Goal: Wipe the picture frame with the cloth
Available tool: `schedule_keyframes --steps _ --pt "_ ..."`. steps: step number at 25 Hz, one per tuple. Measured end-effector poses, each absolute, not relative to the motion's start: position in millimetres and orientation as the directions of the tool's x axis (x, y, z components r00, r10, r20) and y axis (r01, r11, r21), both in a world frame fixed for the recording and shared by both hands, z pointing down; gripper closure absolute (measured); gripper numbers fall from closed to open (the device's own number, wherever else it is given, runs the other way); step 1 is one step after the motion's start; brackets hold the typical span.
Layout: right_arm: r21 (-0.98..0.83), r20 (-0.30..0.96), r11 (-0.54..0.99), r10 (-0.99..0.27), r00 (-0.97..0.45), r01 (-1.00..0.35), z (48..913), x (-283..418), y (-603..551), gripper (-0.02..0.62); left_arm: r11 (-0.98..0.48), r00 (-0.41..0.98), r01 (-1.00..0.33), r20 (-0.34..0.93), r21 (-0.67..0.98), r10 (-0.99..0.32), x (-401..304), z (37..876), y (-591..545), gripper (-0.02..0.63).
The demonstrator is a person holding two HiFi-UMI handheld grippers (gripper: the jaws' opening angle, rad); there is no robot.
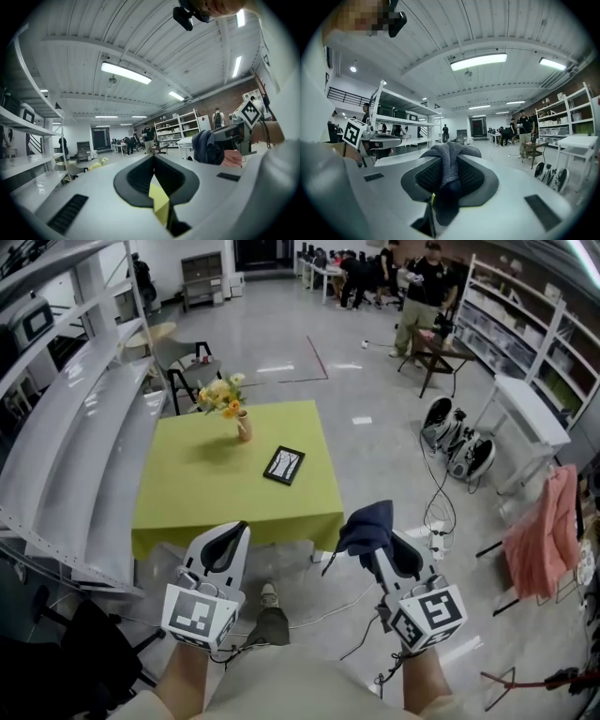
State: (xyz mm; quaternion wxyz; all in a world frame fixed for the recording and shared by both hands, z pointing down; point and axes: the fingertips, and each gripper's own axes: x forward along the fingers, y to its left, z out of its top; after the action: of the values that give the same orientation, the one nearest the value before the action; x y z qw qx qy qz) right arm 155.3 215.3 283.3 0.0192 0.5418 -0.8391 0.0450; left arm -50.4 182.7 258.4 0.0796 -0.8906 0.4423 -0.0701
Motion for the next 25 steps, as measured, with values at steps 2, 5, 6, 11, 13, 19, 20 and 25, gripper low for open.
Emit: schedule_keyframes --steps 2,5,6,11,13,19,20,25 --pt "-0.057 0.091 0.405 -0.908 -0.408 -0.913 285 151 193 0.506 -0.607 0.608 -0.769 0.062 -0.202 -0.791 -52 260 159 0.598" --pt "-0.061 0.107 0.399 -0.909 -0.404 -0.915 288 145 157 0.506 -0.617 0.615 -0.762 0.078 -0.198 -0.785 -56 263 122 0.598" --pt "-0.063 0.112 0.398 -0.909 -0.402 -0.915 289 142 144 0.506 -0.62 0.617 -0.76 0.084 -0.196 -0.782 -58 264 108 0.598" --pt "-0.072 0.146 0.385 -0.908 -0.391 -0.92 292 126 78 0.506 -0.64 0.631 -0.747 0.11 -0.181 -0.768 -70 267 40 0.598" --pt "-0.07 0.162 0.38 -0.908 -0.386 -0.922 293 118 50 0.506 -0.642 0.63 -0.748 0.122 -0.171 -0.767 -78 271 13 0.598" --pt "-0.067 0.205 0.356 -0.909 -0.362 -0.932 300 96 -33 0.506 -0.684 0.671 -0.716 0.136 -0.14 -0.729 -93 286 -64 0.598" --pt "-0.068 0.212 0.351 -0.91 -0.357 -0.934 302 94 -45 0.506 -0.691 0.677 -0.71 0.137 -0.137 -0.723 -94 288 -76 0.598" --pt "-0.072 0.248 0.321 -0.911 -0.328 -0.945 315 82 -99 0.506 -0.727 0.71 -0.672 0.156 -0.138 -0.686 -97 305 -126 0.598"
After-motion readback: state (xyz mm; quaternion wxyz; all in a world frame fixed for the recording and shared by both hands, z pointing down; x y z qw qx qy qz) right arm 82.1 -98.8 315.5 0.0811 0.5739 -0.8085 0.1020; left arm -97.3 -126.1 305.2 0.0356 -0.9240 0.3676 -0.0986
